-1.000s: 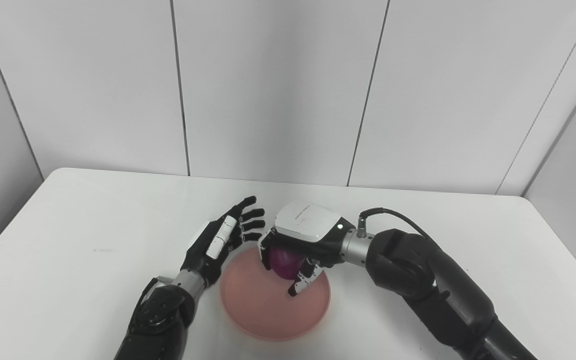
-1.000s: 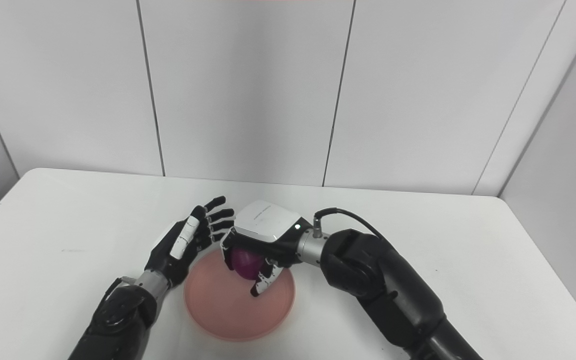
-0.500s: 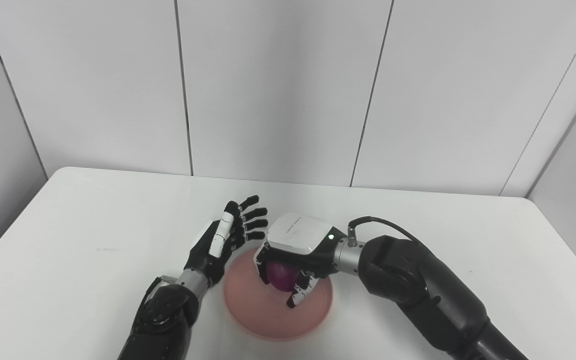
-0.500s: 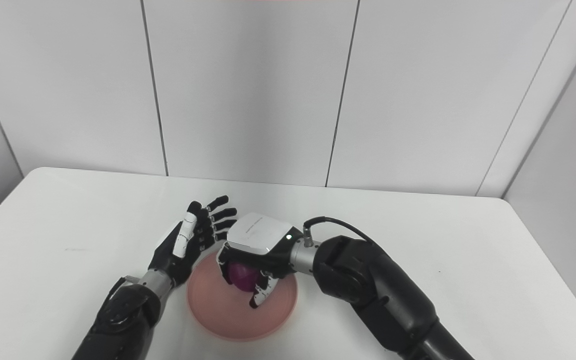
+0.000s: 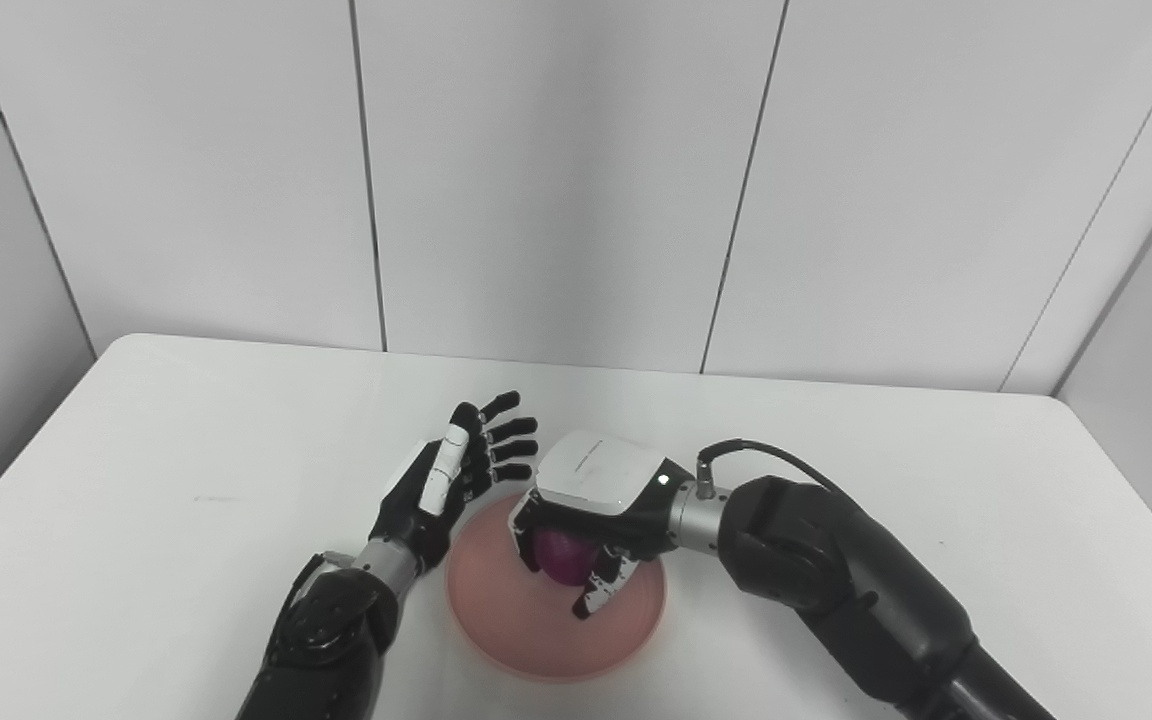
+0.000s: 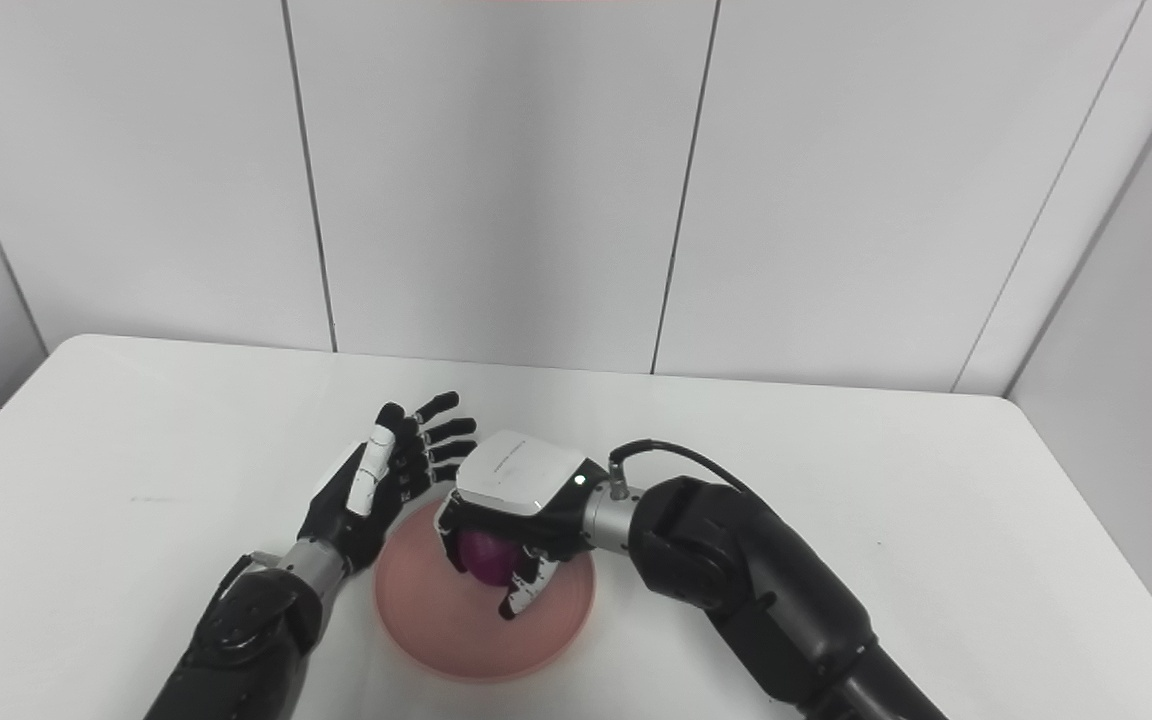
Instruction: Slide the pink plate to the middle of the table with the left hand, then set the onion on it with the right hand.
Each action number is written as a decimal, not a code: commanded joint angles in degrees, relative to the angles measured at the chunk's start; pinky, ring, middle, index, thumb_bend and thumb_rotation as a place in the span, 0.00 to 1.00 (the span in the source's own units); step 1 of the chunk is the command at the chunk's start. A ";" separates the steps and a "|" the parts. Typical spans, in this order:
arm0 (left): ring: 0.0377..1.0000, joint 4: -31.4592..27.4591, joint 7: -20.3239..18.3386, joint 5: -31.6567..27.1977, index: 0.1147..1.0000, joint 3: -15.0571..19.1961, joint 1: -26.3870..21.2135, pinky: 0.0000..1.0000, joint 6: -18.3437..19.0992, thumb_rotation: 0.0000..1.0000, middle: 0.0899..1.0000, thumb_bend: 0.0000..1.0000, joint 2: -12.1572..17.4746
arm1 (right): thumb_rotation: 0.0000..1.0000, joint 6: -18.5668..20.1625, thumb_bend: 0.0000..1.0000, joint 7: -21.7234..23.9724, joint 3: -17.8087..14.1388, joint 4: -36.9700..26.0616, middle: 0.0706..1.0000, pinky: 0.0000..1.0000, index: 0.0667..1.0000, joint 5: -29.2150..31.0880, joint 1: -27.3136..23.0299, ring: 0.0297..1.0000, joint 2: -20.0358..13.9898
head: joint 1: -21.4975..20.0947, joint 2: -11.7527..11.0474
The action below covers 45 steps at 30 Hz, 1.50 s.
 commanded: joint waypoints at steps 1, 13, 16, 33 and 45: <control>0.79 4.76 0.29 -0.12 0.84 -0.62 6.36 0.74 2.10 1.00 0.80 0.91 -1.98 | 0.01 -1.42 0.53 -1.64 -1.16 -1.10 0.47 0.39 0.45 0.58 -2.23 0.47 0.08 | 0.02 0.07; 0.79 5.33 0.21 0.14 0.84 -0.86 6.13 0.74 2.17 1.00 0.80 0.89 -1.81 | 0.37 -0.31 0.89 2.68 -2.32 -1.61 0.74 0.51 0.70 4.90 -2.97 0.62 -0.59 | -0.21 0.13; 0.79 5.29 0.25 0.16 0.84 -0.86 6.11 0.74 2.30 1.00 0.80 0.89 -1.78 | 0.42 -0.17 0.91 3.19 -2.67 -1.75 0.76 0.54 0.71 4.97 -3.20 0.65 -0.64 | -0.24 0.11; 0.79 5.40 0.25 -0.05 0.86 -0.70 6.05 0.74 2.32 1.00 0.80 0.89 -1.73 | 0.49 1.88 0.94 3.51 -8.93 -5.13 0.76 0.50 0.71 8.57 -3.83 0.66 -1.49 | -0.40 0.04; 0.79 5.64 0.14 -0.12 0.85 -0.59 5.52 0.74 2.52 1.00 0.81 0.89 -1.48 | 0.87 18.67 0.87 -5.88 -25.70 -8.14 0.87 0.79 0.84 23.90 5.27 0.87 7.38 | -0.95 -0.37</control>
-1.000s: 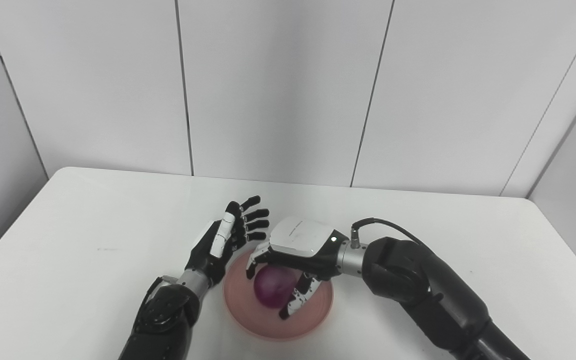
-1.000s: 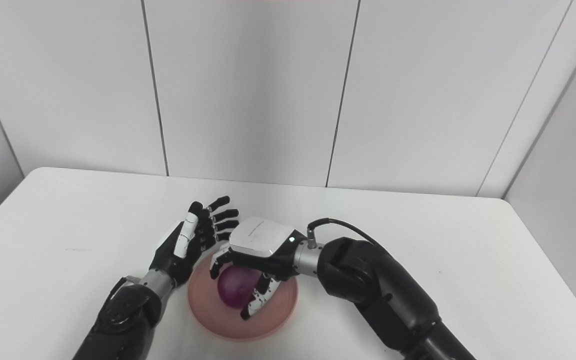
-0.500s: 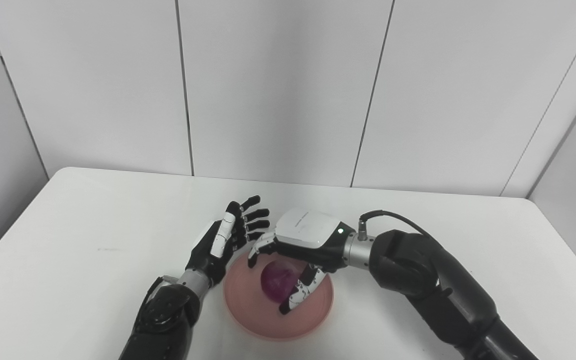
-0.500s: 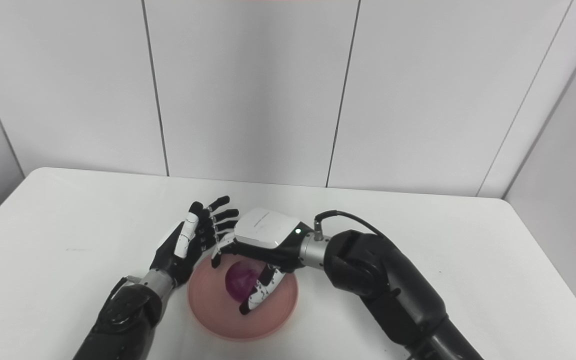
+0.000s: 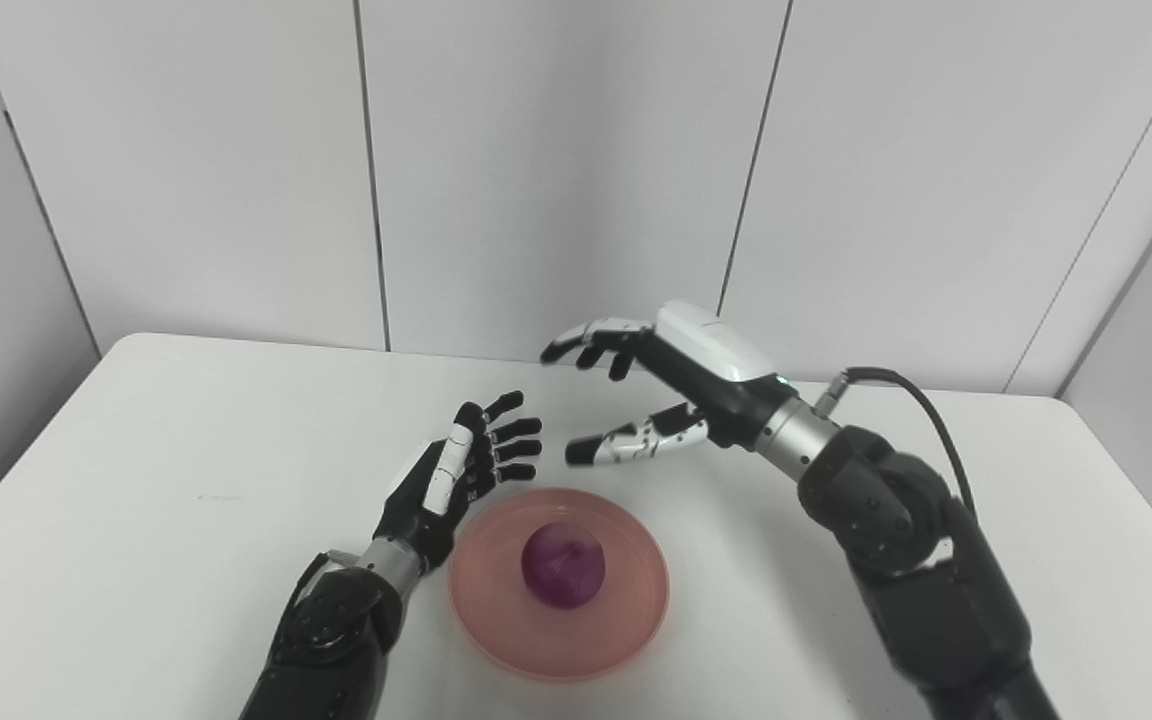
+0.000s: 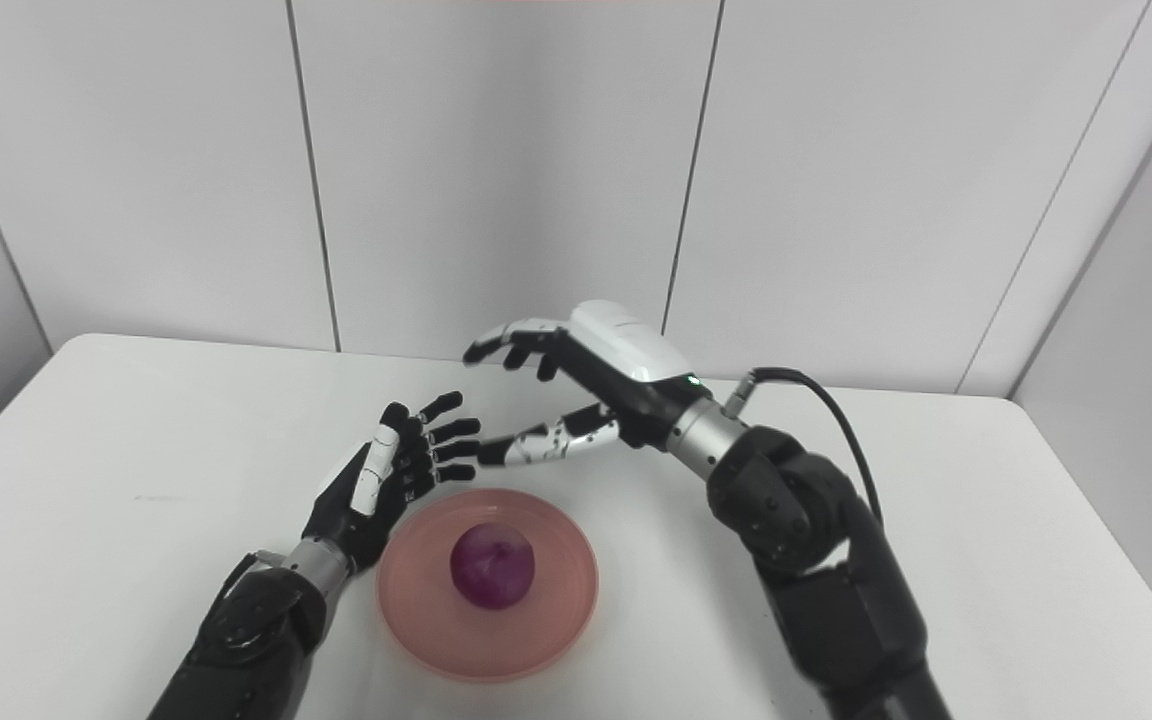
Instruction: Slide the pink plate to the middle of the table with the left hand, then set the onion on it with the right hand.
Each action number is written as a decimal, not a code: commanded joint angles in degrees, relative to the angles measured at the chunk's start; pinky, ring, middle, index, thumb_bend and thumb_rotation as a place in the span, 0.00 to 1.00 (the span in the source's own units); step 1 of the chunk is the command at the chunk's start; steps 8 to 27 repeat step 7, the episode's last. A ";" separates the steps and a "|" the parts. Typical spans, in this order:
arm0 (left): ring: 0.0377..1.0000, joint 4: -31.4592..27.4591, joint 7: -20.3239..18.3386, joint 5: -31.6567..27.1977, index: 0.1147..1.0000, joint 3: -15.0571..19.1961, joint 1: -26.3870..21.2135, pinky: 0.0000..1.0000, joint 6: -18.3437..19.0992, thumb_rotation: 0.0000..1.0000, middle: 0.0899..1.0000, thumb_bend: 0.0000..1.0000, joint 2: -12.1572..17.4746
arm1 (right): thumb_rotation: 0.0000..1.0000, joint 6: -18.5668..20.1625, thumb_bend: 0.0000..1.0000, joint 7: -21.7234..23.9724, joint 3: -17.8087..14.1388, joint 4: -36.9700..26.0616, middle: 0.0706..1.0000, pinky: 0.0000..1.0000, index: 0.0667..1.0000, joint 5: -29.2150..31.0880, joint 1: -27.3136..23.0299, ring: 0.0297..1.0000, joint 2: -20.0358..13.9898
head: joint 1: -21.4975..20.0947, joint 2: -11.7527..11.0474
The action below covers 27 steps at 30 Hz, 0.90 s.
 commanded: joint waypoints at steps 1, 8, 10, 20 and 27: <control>0.79 5.17 0.16 -0.16 0.85 -0.48 5.65 0.74 2.78 1.00 0.81 0.89 -1.48 | 0.88 4.84 0.88 -1.41 -2.91 -0.52 0.88 0.81 0.84 5.32 -0.32 0.88 1.20 | -0.06 0.09; 0.80 5.14 -0.19 -0.20 0.86 -0.55 5.45 0.74 2.51 1.00 0.81 0.89 -1.32 | 1.00 17.11 0.98 -1.50 -10.59 2.23 0.98 1.00 0.94 20.91 4.02 1.00 5.90 | -0.44 0.18; 0.80 5.14 -0.19 -0.20 0.86 -0.55 5.45 0.74 2.51 1.00 0.81 0.89 -1.32 | 1.00 17.11 0.98 -1.50 -10.59 2.23 0.98 1.00 0.94 20.91 4.02 1.00 5.90 | -0.44 0.18; 0.80 5.14 -0.19 -0.20 0.86 -0.55 5.45 0.74 2.51 1.00 0.81 0.89 -1.32 | 1.00 17.11 0.98 -1.50 -10.59 2.23 0.98 1.00 0.94 20.91 4.02 1.00 5.90 | -0.44 0.18; 0.80 5.14 -0.19 -0.20 0.86 -0.55 5.45 0.74 2.51 1.00 0.81 0.89 -1.32 | 1.00 17.11 0.98 -1.50 -10.59 2.23 0.98 1.00 0.94 20.91 4.02 1.00 5.90 | -0.44 0.18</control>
